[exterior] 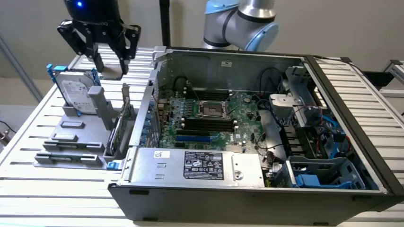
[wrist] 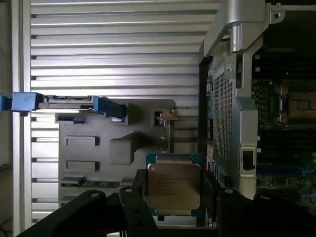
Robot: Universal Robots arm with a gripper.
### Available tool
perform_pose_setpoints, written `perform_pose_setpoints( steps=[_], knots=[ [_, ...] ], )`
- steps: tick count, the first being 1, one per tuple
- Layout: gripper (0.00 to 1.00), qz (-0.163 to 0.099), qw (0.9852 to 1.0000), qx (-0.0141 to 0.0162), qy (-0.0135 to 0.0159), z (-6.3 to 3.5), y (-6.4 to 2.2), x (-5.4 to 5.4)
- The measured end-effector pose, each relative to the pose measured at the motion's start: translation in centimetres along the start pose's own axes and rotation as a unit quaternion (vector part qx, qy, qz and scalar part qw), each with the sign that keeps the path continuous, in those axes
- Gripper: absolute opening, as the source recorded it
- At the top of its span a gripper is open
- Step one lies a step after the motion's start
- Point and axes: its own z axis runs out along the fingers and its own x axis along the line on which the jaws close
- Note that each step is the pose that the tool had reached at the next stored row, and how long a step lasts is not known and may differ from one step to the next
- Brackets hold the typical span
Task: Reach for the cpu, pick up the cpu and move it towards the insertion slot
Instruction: 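Pick up the cpu and move it towards the insertion slot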
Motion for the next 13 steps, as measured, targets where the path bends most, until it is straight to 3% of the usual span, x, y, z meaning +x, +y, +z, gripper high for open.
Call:
perform_pose_setpoints(
  steps=[5,13],
  knots=[
    [0.54,0.000,1.0000,-0.0026,0.0004,-0.28,0.06,-2.3],
    [0.54,0.000,1.0000,-0.0041,0.0011,-0.51,0.14,-5.9]
  ],
)
